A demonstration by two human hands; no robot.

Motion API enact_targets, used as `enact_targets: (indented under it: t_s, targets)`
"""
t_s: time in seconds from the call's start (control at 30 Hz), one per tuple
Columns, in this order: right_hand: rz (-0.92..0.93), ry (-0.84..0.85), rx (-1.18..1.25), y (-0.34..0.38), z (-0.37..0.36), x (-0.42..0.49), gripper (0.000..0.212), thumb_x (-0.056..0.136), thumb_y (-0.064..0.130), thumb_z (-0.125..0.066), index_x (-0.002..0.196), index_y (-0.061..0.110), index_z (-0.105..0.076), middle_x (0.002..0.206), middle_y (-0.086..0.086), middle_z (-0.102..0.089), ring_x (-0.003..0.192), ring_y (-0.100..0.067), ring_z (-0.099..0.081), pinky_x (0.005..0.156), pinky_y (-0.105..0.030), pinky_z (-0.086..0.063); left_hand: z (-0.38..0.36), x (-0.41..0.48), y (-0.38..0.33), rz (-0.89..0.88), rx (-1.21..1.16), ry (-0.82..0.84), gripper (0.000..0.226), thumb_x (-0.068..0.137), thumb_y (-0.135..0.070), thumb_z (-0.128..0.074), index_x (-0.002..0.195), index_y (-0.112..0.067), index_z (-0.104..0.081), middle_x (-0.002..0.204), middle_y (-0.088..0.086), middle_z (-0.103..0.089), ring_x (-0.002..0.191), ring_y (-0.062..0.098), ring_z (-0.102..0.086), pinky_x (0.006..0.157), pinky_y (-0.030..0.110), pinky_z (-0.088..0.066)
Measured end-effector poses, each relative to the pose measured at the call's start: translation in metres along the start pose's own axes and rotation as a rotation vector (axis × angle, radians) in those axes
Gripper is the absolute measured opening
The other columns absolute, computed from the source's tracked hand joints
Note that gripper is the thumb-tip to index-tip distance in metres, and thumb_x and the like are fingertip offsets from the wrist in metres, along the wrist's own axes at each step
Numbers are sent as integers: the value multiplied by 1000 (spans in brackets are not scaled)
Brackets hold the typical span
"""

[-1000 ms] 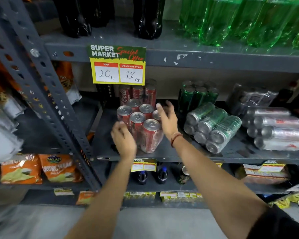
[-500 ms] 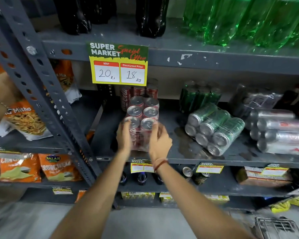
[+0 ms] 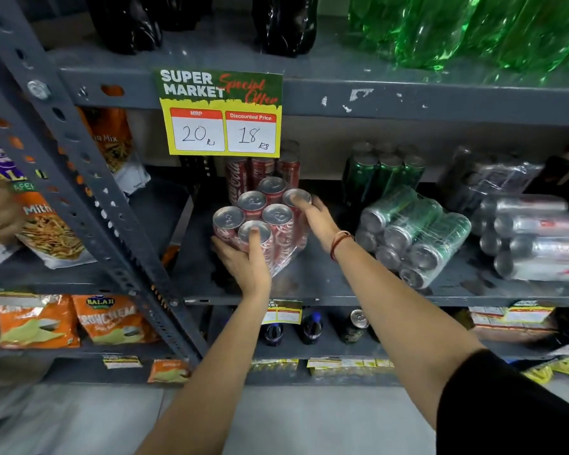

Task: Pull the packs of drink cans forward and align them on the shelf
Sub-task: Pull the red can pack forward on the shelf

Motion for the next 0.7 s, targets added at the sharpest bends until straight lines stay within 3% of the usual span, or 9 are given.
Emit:
enact_targets:
  t_s: [0.1,0.2,0.27,0.33,0.47,0.57,0.63,0.7]
  targets:
    - [-3,-27,36,-5,-2,-9,71,69,63,-66,126,24,-54,122,3,-62,108,-18,-60,105,-38,-43,1,20,4,31,-39,42,105,66,-55,-55,152,-17,-8,160,9,-15,146,23,-19,119,46,-20]
    - [88,-245,61,-7,3,-28,54,83,53,-62,123,17,-53,112,1,-58,105,-20,-56,96,-32,-42,-2,48,6,88,-145,197,88,71,-41,-58,149,-23,-23,150,8,-40,131,24,-46,108,45,-39]
    - [131,-382,61,-13,-1,-46,66,80,58,-60,126,12,-49,122,-9,-58,115,-29,-54,102,-41,-42,-6,64,-2,97,-167,314,70,73,-35,-58,139,-19,-42,130,11,-60,109,24,-62,90,39,-51]
    - [98,-443,22,-19,-8,-57,74,82,58,-58,134,9,-41,132,-18,-49,124,-36,-45,106,-47,-37,-7,75,-8,104,-125,380,58,72,-36,-58,127,-16,-54,113,11,-67,97,25,-65,85,38,-49]
    - [71,-438,-34,-18,-6,-58,76,85,55,-57,140,8,-33,139,-19,-41,130,-36,-38,106,-45,-33,-8,79,-4,121,-87,434,57,73,-40,-58,125,-18,-57,120,12,-67,108,29,-63,88,38,-48]
    - [63,-340,-30,-21,-5,-54,80,82,60,-57,141,10,-33,140,-16,-40,131,-33,-38,108,-44,-33,-5,78,1,146,-104,395,61,69,-46,-61,123,-18,-60,119,10,-68,107,27,-65,85,38,-50]
    - [90,-306,0,-16,4,-59,75,85,57,-57,140,11,-36,141,-14,-40,131,-29,-39,107,-37,-32,7,78,0,121,-53,253,58,71,-47,-61,121,-17,-62,119,9,-68,110,26,-63,86,38,-50]
    - [172,-372,34,-5,32,-67,60,88,47,-58,134,11,-43,135,-11,-45,124,-24,-45,102,-31,-34,22,73,-12,-33,99,52,54,81,-45,-55,123,-11,-58,124,15,-64,117,32,-58,97,46,-47]
Point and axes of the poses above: each hand's wrist, its own x-axis towards the middle knuckle, its own z-axis out of the back of the hand, y = z × x, the point moved 10 cm from there along x, towards the middle knuckle
